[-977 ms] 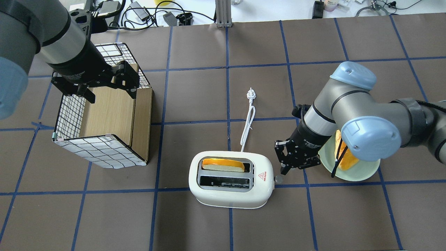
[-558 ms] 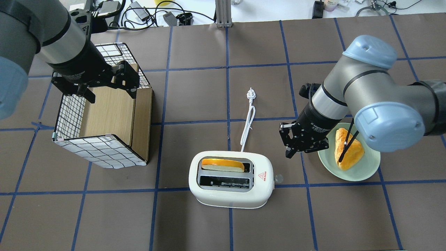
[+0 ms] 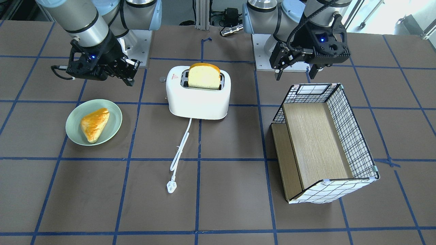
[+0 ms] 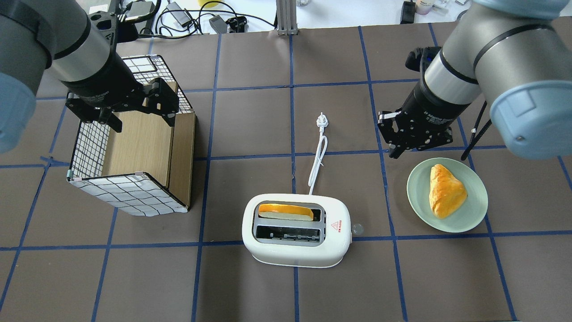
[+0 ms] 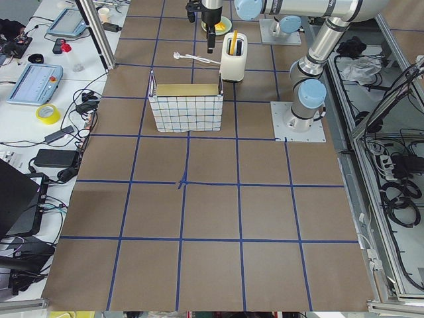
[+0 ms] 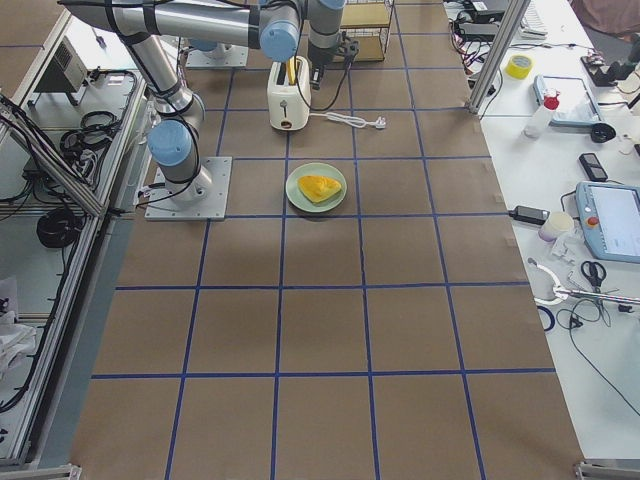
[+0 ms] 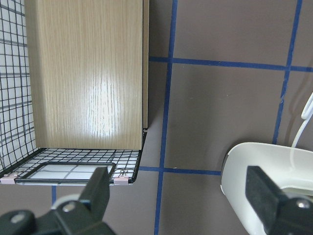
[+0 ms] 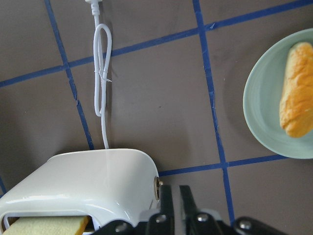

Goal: Press toaster with right arm

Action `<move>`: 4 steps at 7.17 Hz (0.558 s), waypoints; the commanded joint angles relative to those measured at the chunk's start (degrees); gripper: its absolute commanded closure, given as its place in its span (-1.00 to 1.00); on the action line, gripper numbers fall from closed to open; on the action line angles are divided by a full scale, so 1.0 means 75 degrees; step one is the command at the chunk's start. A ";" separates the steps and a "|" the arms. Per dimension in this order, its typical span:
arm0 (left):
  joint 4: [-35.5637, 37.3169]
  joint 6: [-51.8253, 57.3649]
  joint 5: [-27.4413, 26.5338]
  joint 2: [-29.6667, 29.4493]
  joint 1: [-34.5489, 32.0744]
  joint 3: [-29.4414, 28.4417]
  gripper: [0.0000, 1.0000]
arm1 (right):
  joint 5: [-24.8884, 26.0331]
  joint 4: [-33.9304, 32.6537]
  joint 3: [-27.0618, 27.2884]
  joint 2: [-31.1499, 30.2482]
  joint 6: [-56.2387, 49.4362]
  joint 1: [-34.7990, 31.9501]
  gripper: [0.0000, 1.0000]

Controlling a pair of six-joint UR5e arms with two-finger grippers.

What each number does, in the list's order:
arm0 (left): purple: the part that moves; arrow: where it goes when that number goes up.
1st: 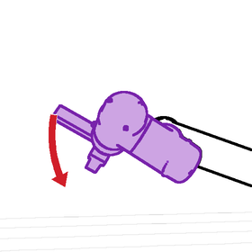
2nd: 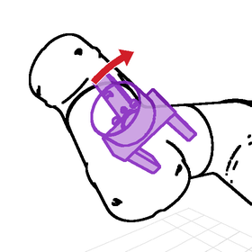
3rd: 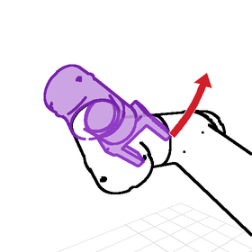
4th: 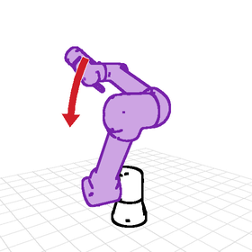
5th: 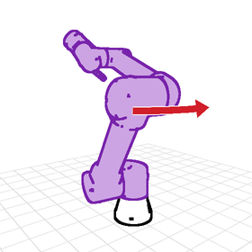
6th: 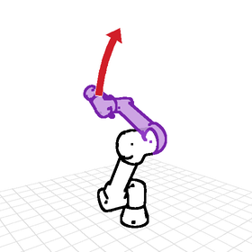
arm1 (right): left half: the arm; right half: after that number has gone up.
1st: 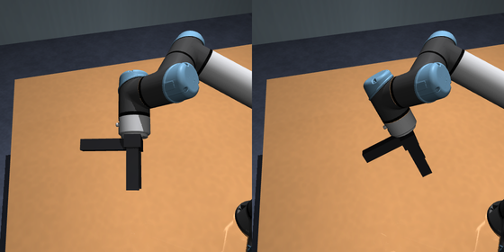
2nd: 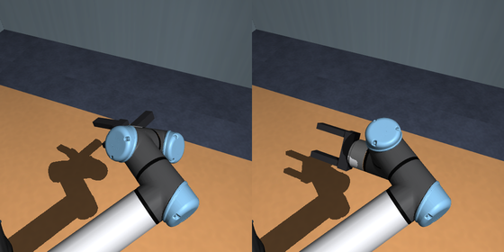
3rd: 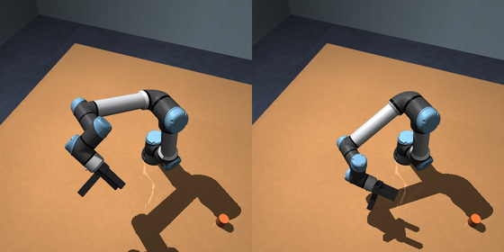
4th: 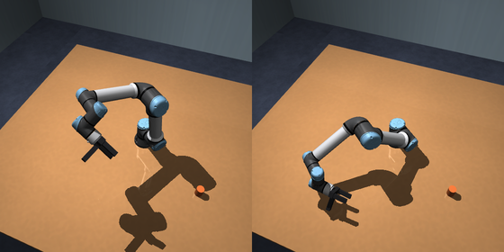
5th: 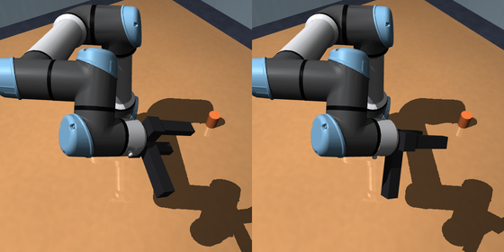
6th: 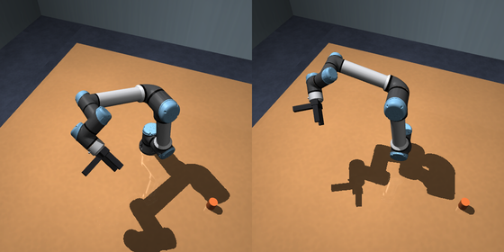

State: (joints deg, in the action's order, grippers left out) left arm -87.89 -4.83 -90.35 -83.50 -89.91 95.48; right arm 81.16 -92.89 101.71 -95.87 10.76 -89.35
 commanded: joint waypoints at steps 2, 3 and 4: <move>0.0000 0.0000 0.0000 0.0000 0.0000 -0.0004 -1.00 | 0.0789 -0.0385 -0.0728 0.0079 -0.0426 -0.0004 -1.00; 0.0000 0.0000 0.0000 0.0000 0.0000 -0.0004 -1.00 | 0.1105 -0.0411 -0.0997 0.0207 -0.0857 -0.0004 -1.00; 0.0000 0.0000 0.0000 0.0000 0.0000 -0.0004 -1.00 | 0.1178 -0.0319 -0.1255 0.0278 -0.1035 -0.0004 -1.00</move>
State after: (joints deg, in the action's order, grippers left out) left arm -87.89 -4.83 -90.35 -83.50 -89.91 95.45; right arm 88.52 -95.47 94.62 -94.51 5.18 -89.38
